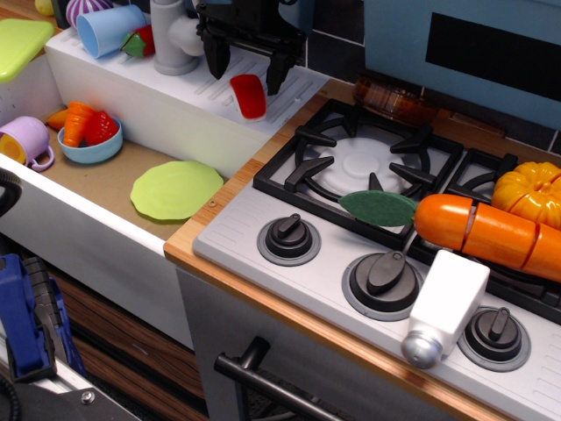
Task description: Put sushi on plate
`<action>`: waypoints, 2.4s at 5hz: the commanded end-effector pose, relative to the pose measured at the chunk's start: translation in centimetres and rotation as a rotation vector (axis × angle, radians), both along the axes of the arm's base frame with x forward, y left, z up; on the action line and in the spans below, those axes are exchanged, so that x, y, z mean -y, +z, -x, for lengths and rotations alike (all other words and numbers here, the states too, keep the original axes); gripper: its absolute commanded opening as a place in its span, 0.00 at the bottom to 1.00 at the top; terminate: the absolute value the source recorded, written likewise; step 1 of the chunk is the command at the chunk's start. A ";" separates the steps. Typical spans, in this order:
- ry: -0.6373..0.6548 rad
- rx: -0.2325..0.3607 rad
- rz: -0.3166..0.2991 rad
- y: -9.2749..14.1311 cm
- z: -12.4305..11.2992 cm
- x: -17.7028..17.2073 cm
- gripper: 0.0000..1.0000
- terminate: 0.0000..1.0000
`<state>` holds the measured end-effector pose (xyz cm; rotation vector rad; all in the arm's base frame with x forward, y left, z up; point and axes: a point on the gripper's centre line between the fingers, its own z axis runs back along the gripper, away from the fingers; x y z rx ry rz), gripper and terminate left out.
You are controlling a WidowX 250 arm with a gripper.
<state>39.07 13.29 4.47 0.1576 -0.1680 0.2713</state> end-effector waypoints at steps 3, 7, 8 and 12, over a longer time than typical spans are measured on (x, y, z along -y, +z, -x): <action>0.019 0.123 -0.009 -1.7 -2.0 -1.7 1.00 0.00; -0.018 0.070 -0.081 -0.5 4.2 -4.0 0.00 0.00; -0.050 0.100 -0.048 -2.8 5.1 -6.7 0.00 0.00; -0.071 0.229 0.006 -7.8 5.2 -6.1 0.00 0.00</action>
